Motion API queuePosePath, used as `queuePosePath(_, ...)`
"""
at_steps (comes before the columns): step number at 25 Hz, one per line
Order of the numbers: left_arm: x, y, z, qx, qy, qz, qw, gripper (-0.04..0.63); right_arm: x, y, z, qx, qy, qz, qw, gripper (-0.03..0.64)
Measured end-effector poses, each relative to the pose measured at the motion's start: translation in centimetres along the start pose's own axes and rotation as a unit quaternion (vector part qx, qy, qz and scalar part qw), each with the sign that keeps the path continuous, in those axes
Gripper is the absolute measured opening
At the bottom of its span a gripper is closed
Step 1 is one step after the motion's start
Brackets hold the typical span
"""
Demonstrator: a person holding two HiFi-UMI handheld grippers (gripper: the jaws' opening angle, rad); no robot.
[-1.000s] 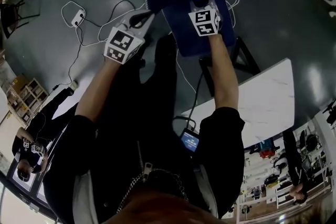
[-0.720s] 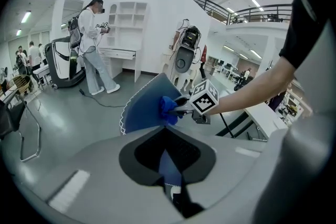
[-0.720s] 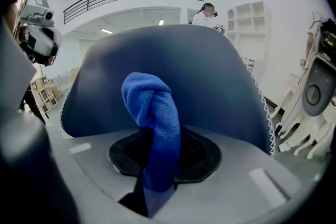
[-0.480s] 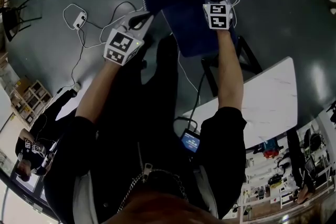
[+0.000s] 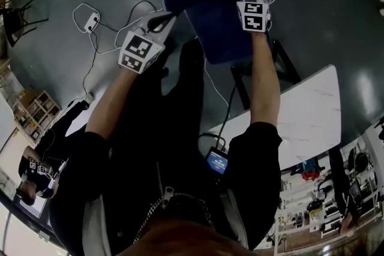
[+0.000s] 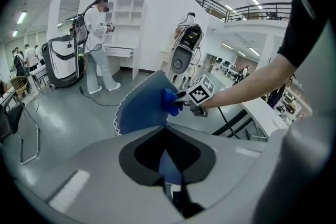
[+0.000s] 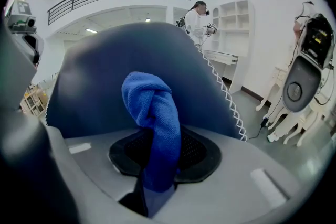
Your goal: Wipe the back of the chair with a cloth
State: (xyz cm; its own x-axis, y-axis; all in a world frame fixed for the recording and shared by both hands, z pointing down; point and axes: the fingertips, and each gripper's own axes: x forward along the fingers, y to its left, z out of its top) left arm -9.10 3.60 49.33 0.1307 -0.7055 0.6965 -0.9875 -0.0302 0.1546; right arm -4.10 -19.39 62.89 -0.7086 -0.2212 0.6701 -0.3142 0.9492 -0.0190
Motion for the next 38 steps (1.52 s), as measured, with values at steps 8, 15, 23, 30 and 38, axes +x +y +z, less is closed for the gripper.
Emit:
queuePosePath(8,0.6,-0.6,-0.1,0.003,0.008,-0.010,0.9999,0.009,-0.9,-4.3,-1.6,0.060,0.009,-0.061,0.996,0.109)
queuePosePath(15,0.8,-1.3,-0.1,0.009,0.012,-0.017,0.9997,0.009,-2.2,-7.3,-3.3,0.091,0.025,-0.117,0.989,0.109)
queuePosePath(23,0.3,-1.1,-0.9,0.004,0.010,-0.021,0.9997,0.009,-4.9,-5.3,-2.9,0.108,-0.013,-0.138,0.984,0.109)
queuePosePath(30,0.1,-0.8,-1.6,-0.011,0.010,-0.013,0.9998,0.009,-5.4,8.1,-2.7,0.003,-0.030,0.064,0.998,0.109)
queuePosePath(38,-1.0,0.2,-3.1,-0.024,0.011,-0.001,0.9997,0.009,-4.5,26.4,-7.2,-0.179,0.025,0.278,0.943,0.109)
